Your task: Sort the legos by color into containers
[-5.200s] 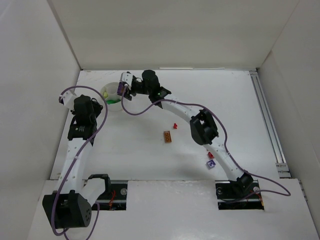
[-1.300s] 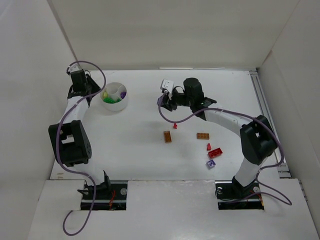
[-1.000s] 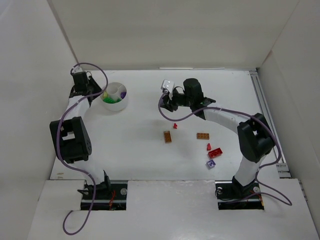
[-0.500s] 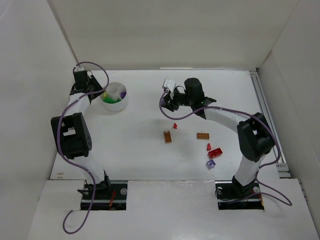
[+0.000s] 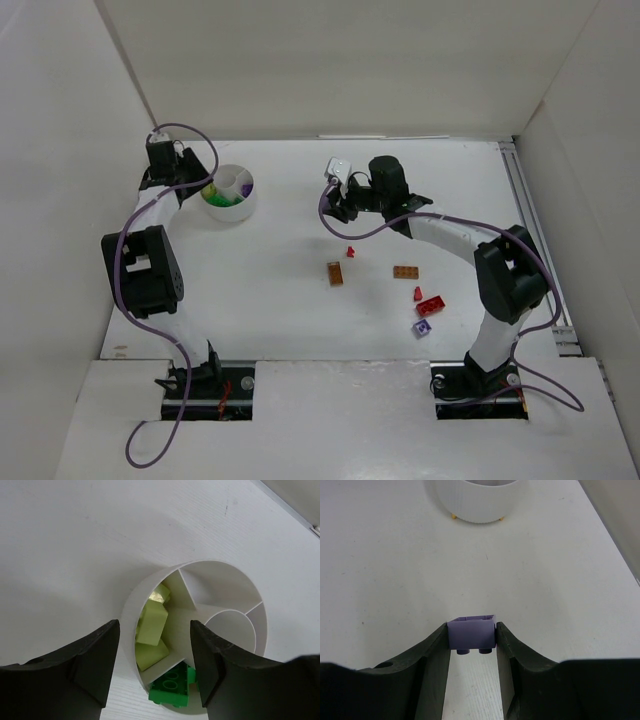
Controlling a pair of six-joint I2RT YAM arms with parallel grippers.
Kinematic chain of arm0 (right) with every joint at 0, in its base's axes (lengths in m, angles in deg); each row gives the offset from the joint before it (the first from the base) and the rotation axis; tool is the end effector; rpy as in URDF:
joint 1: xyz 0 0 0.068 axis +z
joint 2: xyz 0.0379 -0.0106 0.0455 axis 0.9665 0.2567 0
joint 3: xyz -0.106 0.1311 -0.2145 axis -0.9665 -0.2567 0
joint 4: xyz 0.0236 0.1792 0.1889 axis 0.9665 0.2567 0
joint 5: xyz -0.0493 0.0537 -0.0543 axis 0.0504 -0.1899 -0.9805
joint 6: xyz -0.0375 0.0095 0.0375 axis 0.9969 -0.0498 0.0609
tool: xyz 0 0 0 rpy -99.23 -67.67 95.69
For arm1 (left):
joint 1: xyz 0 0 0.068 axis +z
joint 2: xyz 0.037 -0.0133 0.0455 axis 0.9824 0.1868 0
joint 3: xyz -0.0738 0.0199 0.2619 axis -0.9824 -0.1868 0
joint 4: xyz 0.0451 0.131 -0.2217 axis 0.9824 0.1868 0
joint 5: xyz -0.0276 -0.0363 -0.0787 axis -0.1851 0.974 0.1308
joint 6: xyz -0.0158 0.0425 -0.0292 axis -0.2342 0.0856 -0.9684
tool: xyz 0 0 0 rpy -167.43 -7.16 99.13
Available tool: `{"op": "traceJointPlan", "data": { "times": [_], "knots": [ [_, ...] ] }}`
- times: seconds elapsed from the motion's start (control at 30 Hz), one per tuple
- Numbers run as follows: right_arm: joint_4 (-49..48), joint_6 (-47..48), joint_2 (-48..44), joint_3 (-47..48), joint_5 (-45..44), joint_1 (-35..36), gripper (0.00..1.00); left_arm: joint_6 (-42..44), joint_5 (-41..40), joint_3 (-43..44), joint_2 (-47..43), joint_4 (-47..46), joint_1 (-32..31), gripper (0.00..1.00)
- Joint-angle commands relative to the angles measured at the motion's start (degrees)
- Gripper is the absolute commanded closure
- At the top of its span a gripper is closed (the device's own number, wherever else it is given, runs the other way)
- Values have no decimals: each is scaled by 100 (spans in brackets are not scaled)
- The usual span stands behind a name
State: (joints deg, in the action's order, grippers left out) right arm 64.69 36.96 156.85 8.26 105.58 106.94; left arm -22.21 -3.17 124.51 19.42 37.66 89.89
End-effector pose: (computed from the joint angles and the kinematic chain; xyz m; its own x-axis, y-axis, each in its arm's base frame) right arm 0.3417 0.2353 0.2585 0.0931 -0.3667 -0.9257 -0.9267 0.3081 -0.2152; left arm 0.4094 0.0712 0.2585 -0.4450 -0.4363 -0.7821 -0.2167 0.8998 -0.3787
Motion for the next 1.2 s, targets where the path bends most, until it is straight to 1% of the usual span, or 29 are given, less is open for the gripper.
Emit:
{"op": "traceJointPlan", "data": {
  "times": [0.0,0.2,0.27,0.33,0.37,0.4,0.43,0.47,0.5,0.53,0.6,0.63,0.67,0.73,0.77,0.8,0.87,0.9,1.0,1.07,1.17],
  "knots": [
    [-76,-45,58,252,177,-44,85,69,21,241,-329,-22,16,45],
    [-23,78,58,392,177,27,85,17,74,127,-636,-22,16,45],
    [38,148,119,497,-85,184,85,-115,74,66,-777,-22,16,41],
    [91,210,416,857,-244,272,85,-264,153,-93,-1075,-22,16,33],
    [204,210,548,1050,-306,273,85,-526,49,-180,-1216,-22,16,27],
    [257,210,689,1452,-306,342,85,-668,48,-477,-1374,-135,16,23],
    [258,210,960,1639,-306,404,85,-834,-22,-663,-1741,-223,16,16],
    [258,210,1111,1832,-254,405,85,-975,30,-865,-1927,-337,16,7],
    [258,210,1251,2043,-254,483,85,-1107,82,-1206,-2103,-512,16,0],
    [258,210,1409,2480,-254,579,85,-1230,31,-1340,-2409,-514,16,0],
    [258,210,1858,2913,-306,694,83,-1389,-389,-1534,-2675,-514,-45,0],
    [258,210,2007,3368,-306,773,83,-1390,-514,-1691,-2780,-453,-46,0],
    [258,158,2305,3590,-306,774,83,-1451,-584,-1745,-2921,-400,-98,0],
    [258,88,2587,3985,-227,888,83,-1451,-585,-1806,-2975,-347,-99,0],
    [258,87,2728,4396,-149,888,83,-1451,-585,-1868,-3036,-347,-99,0],
    [258,26,3017,4601,-148,949,83,-1451,-585,-1869,-3097,-347,-99,0],
    [258,-27,3308,5205,-218,1010,81,-1451,-532,-1930,-3098,-399,-151,0],
    [258,-27,3588,5383,-271,1011,81,-1451,-463,-1930,-3098,-399,-151,0],
    [258,-167,4028,5945,-332,1134,80,-1451,-462,-1930,-3046,-399,-151,0],
    [258,-168,4188,6114,-385,1134,80,-1451,-409,-1878,-3045,-339,-151,0],
    [179,-229,4451,6395,-552,1134,77,-1398,-409,-1877,-3045,-338,-151,0]
  ]
}}
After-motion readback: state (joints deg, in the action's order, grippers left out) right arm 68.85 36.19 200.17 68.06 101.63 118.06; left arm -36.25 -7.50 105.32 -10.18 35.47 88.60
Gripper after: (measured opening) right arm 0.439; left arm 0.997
